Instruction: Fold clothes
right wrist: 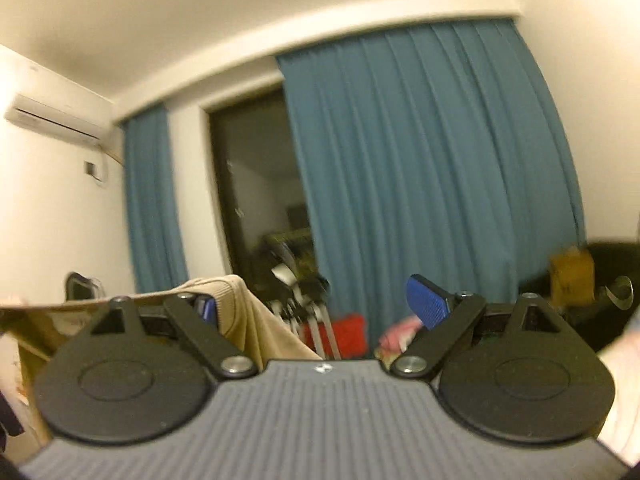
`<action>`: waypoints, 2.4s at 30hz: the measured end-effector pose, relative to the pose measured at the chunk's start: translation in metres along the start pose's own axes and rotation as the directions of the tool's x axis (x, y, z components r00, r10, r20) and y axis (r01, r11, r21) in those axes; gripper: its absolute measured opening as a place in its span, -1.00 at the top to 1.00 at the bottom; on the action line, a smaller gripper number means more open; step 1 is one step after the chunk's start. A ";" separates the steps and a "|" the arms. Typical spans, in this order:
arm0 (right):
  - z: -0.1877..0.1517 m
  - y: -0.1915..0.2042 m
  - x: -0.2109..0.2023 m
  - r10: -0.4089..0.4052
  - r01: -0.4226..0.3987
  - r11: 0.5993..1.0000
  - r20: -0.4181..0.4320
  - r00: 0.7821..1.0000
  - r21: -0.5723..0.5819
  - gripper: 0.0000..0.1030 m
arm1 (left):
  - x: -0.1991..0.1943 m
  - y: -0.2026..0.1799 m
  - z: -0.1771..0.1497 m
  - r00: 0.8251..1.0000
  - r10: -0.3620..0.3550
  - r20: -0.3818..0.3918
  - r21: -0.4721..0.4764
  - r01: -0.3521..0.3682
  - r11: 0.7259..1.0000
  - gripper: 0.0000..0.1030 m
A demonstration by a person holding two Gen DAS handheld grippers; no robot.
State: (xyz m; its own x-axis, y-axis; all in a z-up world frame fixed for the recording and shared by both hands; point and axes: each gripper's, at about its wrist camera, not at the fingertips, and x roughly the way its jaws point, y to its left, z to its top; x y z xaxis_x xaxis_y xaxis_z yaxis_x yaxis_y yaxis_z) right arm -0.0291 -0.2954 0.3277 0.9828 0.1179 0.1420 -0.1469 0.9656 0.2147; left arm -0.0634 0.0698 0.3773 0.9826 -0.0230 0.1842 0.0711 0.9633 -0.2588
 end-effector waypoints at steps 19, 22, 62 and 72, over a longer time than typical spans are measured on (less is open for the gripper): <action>0.015 -0.053 -0.006 -0.056 0.050 0.992 -0.045 0.997 -0.117 -0.76 | 0.115 0.005 -0.042 0.892 -0.266 -0.365 -0.154 0.223 0.962 -0.28; -0.031 -0.077 0.059 -0.120 0.104 0.988 -0.143 0.982 -0.113 -0.76 | 0.187 0.025 -0.103 0.864 -0.243 -0.441 -0.169 0.186 0.968 -0.31; -0.373 -0.141 0.325 -0.055 0.019 0.998 -0.671 0.739 -0.060 -0.76 | 0.422 0.095 -0.500 0.658 0.079 -0.749 0.158 0.061 0.986 -0.96; -0.325 -0.080 0.136 -0.053 0.069 0.997 -0.514 0.856 0.013 -0.76 | 0.226 0.107 -0.460 0.736 0.030 -0.676 0.048 0.004 0.999 -0.99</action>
State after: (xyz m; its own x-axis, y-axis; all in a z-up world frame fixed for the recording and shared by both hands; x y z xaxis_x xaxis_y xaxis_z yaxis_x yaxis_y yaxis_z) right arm 0.1524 -0.2811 0.0155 0.9065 0.1693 -0.3867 -0.0798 0.9683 0.2369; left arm 0.2449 0.0446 -0.0455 0.8416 -0.1689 -0.5130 0.0663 0.9750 -0.2122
